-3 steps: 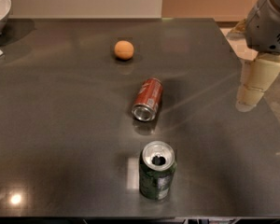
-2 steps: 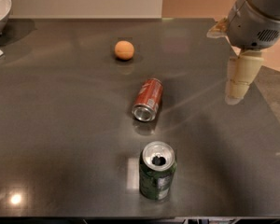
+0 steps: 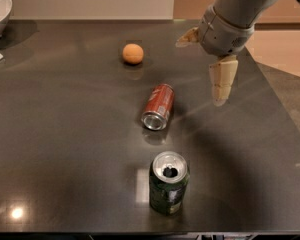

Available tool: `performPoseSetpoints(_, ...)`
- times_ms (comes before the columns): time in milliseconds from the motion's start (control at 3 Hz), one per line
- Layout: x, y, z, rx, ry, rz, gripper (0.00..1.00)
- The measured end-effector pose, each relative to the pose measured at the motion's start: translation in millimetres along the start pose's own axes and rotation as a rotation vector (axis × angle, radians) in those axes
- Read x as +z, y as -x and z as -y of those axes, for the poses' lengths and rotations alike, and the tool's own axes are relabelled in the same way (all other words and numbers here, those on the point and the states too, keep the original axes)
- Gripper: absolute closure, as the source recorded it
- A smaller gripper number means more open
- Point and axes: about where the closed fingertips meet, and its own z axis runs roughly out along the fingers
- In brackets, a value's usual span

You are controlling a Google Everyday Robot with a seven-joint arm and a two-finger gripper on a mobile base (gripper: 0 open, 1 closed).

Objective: Move coke can near green can

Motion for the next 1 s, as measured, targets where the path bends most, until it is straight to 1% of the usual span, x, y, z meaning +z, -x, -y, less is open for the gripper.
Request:
performPoseSetpoints(333,26.3,23.9,19.4,-0.200,0.054,0.064,0.00)
performPoseSetpoints(667,44.8,47.0,31.4,-0.361,0.102,0.107,0.00)
performPoseSetpoints(1000,64.9,65.8,31.3,-0.501,0.157,0.104,0.00)
